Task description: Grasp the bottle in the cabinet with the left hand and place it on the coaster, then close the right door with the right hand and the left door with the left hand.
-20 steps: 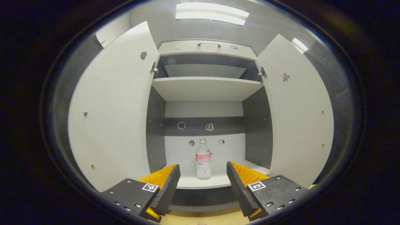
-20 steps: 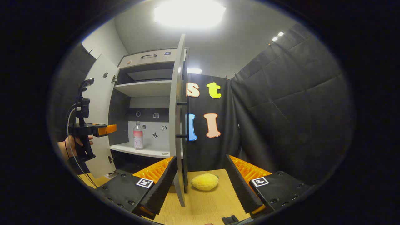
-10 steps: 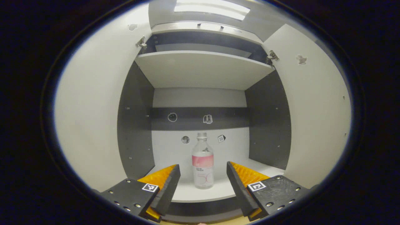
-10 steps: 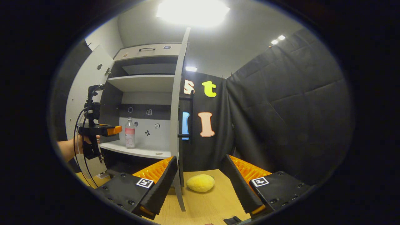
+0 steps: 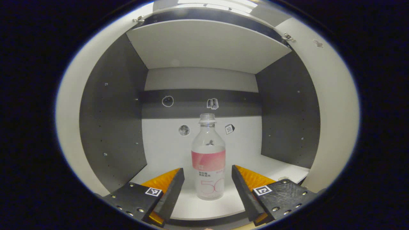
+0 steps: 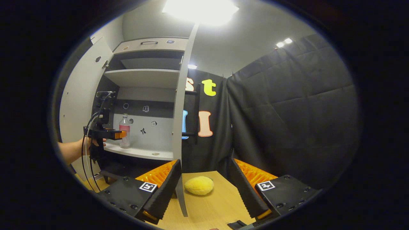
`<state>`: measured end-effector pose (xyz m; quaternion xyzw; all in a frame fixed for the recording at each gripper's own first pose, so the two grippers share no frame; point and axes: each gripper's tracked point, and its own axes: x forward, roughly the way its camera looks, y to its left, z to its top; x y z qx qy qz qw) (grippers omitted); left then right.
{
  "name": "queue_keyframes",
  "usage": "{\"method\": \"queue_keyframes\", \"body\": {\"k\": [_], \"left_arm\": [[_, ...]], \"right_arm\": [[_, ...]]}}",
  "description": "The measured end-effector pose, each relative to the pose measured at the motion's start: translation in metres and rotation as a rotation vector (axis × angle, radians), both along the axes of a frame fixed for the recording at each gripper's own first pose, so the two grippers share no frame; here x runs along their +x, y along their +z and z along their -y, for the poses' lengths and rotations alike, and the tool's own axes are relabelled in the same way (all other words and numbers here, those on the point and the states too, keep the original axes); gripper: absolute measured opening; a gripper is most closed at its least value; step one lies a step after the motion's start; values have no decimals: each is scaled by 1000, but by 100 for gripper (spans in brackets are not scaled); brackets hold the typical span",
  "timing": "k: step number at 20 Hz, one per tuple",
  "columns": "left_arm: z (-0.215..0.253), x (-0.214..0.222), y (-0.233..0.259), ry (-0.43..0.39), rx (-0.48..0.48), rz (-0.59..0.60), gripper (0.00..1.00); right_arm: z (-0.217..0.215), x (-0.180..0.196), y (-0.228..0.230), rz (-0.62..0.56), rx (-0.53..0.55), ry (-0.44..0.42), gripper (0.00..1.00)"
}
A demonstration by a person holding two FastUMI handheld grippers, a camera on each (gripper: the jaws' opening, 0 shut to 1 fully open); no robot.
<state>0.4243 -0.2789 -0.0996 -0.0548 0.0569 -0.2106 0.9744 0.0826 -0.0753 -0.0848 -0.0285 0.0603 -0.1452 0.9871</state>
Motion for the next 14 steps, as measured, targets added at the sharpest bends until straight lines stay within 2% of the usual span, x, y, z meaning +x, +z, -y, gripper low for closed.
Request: {"method": "queue_keyframes", "body": {"k": [7, 8, 9, 11, 12, 13, 14], "left_arm": [[11, 29, -18, -10, -33, -64, 87], [12, 31, -18, -10, -37, -69, 87], [13, 32, -19, -15, -45, -71, 95], [14, 35, -21, -3, -48, -72, 80], [13, 33, -20, 0, -48, -74, 72], [12, 32, -18, 6, -54, -77, 72], [13, 29, -15, 4, -67, -70, 70]], "right_arm": [[-1, 3, -4, -14, -17, -23, 97], [-2, 3, -4, -17, -18, -21, 92], [-3, 2, -6, -21, -18, -19, 97], [-3, 0, -7, -24, -18, -15, 97], [-3, -1, -7, -25, -16, -12, 92], [-3, -1, -8, -26, -14, -7, 97], [-3, -2, -7, -26, -15, -4, 97]]}}
